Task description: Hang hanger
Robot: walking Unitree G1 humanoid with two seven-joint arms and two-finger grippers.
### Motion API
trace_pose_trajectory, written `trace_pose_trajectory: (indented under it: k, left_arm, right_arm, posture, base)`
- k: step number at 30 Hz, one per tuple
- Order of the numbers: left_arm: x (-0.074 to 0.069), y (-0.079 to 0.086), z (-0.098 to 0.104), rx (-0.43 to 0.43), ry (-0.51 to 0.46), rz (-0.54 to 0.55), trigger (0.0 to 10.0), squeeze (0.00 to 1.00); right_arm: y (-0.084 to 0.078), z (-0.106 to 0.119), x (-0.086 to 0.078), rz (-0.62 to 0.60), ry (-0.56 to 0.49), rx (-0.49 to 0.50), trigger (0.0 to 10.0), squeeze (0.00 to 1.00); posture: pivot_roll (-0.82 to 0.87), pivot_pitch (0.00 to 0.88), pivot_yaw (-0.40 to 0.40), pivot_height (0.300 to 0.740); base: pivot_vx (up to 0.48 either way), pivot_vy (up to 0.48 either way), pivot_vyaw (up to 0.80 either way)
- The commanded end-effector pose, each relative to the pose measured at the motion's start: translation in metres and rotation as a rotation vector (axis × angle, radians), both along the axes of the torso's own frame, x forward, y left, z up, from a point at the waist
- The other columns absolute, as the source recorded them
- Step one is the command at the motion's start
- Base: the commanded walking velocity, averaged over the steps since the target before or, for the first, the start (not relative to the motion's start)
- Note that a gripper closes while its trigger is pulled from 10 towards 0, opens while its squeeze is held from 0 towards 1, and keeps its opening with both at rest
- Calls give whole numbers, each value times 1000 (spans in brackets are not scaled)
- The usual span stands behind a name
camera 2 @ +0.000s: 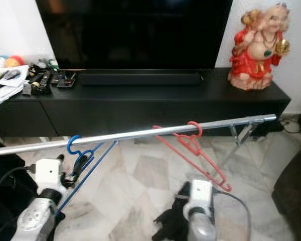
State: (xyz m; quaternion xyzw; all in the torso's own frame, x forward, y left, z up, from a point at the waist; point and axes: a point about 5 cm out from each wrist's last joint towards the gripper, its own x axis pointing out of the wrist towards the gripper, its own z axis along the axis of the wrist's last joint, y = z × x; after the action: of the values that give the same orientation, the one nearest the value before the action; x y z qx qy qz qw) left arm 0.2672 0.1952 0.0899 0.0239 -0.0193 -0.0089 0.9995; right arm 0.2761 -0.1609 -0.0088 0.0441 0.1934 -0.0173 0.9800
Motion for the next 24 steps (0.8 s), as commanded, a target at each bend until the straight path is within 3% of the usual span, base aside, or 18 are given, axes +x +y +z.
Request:
trace_pose_trajectory:
  k: [1,7,11,14,15,20,24]
  left_arm:
    - [-2,-4,1,-19,14,-41,10000,0]
    - [-10,2,1,12,82,-128,10000,0]
    - [-10,13,3,15,102,-101,10000,0]
    - [-8,30,10,-112,92,29,10000,0]
    - [-8,33,10,-121,107,45,10000,1000]
    - [-8,35,9,-124,116,36,10000,1000]
    - [0,32,13,-141,126,-40,10000,1000]
  right_arm:
    - [-7,0,-1,-4,4,-15,10000,0]
    - [-6,-2,-2,3,16,-14,10000,0]
    - [-5,-2,-2,8,20,-14,10000,0]
    - [-3,-2,-1,20,23,-19,10000,0]
    - [-3,-2,-1,21,23,-20,10000,0]
    - [-4,-2,-1,18,25,-21,10000,0]
    - [-5,-2,-1,16,28,-30,10000,0]
  posture:
    - [-32,74,40,740]
    - [-21,81,39,740]
    - [-17,83,38,740]
    - [-15,86,37,740]
    - [-11,85,36,740]
    - [-12,85,34,740]
    - [-15,84,30,740]
  base:
    - [0,0,0]
    - [0,0,0]
    - [0,0,0]
    - [0,0,0]
    - [0,0,0]
    - [0,0,0]
    - [0,0,0]
